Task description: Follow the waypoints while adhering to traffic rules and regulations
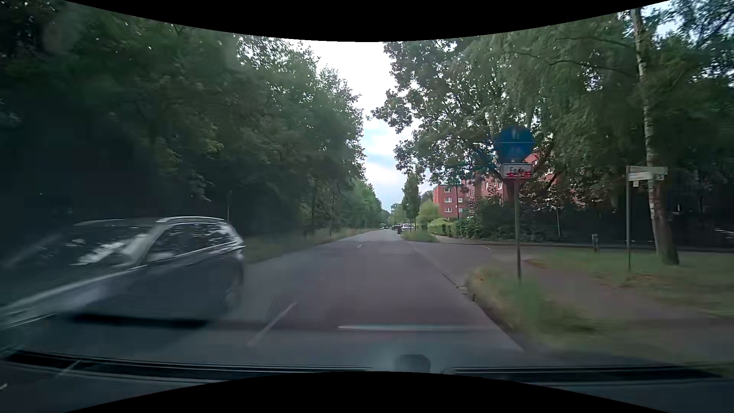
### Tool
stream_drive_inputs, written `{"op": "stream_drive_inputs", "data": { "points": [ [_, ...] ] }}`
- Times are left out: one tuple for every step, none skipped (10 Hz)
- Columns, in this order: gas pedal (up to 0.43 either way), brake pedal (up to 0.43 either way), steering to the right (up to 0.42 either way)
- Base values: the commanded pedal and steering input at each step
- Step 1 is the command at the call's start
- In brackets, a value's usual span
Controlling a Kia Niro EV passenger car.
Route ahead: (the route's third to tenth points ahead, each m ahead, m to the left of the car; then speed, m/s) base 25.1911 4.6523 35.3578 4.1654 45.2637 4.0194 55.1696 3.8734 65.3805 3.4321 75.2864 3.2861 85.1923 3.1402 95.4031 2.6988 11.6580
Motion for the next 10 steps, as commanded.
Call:
{"op": "stream_drive_inputs", "data": {
  "points": [
    [0.169,0.000,-0.001],
    [0.169,0.000,-0.001],
    [0.169,0.000,-0.001],
    [0.169,0.000,-0.001],
    [0.169,0.000,-0.002],
    [0.169,0.000,-0.001],
    [0.169,0.000,-0.001],
    [0.169,0.000,-0.002],
    [0.169,0.000,0.000],
    [0.169,0.000,0.001]
  ]
}}
